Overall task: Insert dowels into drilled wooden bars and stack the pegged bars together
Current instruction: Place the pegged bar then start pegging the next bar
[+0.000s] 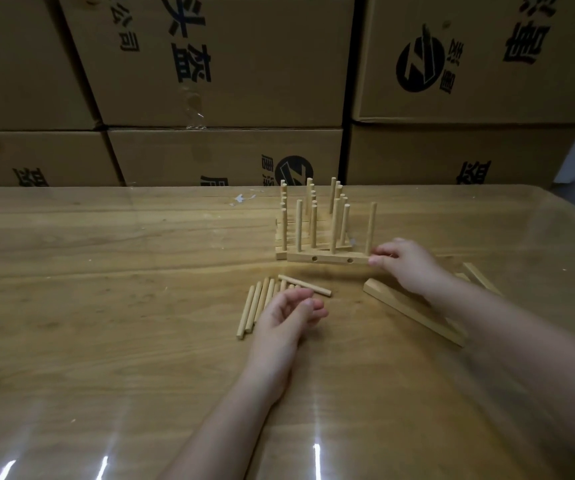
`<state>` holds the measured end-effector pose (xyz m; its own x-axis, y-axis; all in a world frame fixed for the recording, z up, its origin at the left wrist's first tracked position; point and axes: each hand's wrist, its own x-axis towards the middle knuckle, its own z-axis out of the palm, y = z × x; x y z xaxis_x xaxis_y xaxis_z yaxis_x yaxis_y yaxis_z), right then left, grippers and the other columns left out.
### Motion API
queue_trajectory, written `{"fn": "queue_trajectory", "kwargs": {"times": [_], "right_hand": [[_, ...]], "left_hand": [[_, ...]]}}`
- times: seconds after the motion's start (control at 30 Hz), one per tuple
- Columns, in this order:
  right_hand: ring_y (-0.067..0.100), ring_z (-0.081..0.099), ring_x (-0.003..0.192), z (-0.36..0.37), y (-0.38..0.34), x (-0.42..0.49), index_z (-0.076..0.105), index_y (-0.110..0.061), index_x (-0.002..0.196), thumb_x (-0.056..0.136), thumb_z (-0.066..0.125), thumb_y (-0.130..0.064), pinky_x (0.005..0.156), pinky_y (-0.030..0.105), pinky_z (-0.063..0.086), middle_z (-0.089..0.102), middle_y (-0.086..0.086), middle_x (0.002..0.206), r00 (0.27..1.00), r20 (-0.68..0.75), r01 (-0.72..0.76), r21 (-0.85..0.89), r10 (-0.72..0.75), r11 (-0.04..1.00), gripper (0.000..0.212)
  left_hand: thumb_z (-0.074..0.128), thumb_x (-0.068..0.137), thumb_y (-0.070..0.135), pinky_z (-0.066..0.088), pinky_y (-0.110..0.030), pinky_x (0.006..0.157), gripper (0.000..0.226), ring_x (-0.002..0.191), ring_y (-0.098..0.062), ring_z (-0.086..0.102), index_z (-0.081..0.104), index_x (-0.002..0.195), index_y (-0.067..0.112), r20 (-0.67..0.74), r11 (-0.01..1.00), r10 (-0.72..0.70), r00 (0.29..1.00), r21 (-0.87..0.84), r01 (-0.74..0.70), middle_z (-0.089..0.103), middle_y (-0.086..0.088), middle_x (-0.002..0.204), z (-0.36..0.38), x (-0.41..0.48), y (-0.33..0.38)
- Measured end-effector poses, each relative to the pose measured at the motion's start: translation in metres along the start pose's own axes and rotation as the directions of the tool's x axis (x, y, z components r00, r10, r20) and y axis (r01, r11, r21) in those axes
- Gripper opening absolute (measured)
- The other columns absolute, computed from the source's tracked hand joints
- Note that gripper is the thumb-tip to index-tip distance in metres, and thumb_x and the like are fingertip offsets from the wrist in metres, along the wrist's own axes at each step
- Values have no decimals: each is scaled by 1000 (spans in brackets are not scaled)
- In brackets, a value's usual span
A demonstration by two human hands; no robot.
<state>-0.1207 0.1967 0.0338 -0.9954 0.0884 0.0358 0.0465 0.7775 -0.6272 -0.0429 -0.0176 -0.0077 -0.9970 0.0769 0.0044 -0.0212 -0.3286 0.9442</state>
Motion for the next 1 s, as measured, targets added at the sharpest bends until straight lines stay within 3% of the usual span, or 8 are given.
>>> {"fn": "queue_trajectory", "kwargs": {"times": [0.17, 0.27, 0.33, 0.43, 0.77, 0.9, 1.0], "right_hand": [[26, 43, 125, 16, 1, 18, 58, -20, 125, 90, 57, -31, 104, 44, 35, 46, 6, 136, 999, 43, 14, -104, -10, 994, 36], [21, 47, 118, 24, 0, 22, 59, -17, 124, 90, 58, -27, 93, 30, 37, 51, 2, 125, 996, 74, 50, -107, -43, 993, 35], [18, 49, 111, 29, -1, 24, 59, -16, 122, 90, 60, -26, 88, 28, 37, 53, 0, 120, 996, 73, 53, -97, -46, 994, 35], [12, 49, 100, 33, -4, 27, 59, -16, 121, 88, 62, -26, 83, 26, 38, 53, -3, 114, 997, 61, 49, -87, -44, 995, 35], [13, 53, 96, 37, -2, 30, 58, -18, 117, 82, 68, -32, 82, 29, 46, 53, -3, 108, 998, 49, 38, -10, -37, 999, 39], [11, 53, 90, 38, 2, 31, 62, -19, 108, 80, 71, -30, 69, 25, 40, 56, -4, 104, 1000, -1, 29, 11, -29, 1000, 32], [12, 53, 92, 38, -2, 35, 63, -20, 108, 80, 71, -30, 72, 26, 40, 57, -5, 106, 1000, -10, -1, 18, 1, 1000, 31]], "left_hand": [[57, 91, 6, 51, -16, 69, 12, 85, -14, 71, 63, 102, 9, 26, 1000, 7, 1000, 11, -8, 72, -2, 87, 0, -2, 0], [59, 90, 4, 50, -14, 68, 13, 83, -11, 70, 63, 103, 6, 4, 1000, 19, 1000, 8, -19, 71, -2, 87, 0, -1, 1], [59, 90, 4, 50, -14, 67, 13, 81, -10, 70, 62, 103, 5, -5, 1000, 20, 1000, -5, -20, 71, -2, 86, 0, 0, 1], [59, 90, 4, 50, -14, 67, 14, 82, -10, 70, 62, 103, 6, -7, 1000, 13, 1000, -6, -13, 71, -2, 88, 1, 1, 2], [62, 88, 6, 54, -18, 74, 16, 86, -14, 71, 63, 103, 9, -7, 1000, -6, 1000, -1, 6, 72, 0, 85, -1, 0, 0], [63, 88, 6, 52, -16, 70, 16, 87, -15, 70, 64, 103, 9, -8, 1000, -10, 1000, -14, 10, 72, 0, 86, -1, 1, 1], [63, 88, 6, 52, -17, 71, 15, 89, -16, 71, 64, 103, 9, -3, 1000, -9, 1000, -17, 9, 73, -1, 88, 0, 1, 1]]}}
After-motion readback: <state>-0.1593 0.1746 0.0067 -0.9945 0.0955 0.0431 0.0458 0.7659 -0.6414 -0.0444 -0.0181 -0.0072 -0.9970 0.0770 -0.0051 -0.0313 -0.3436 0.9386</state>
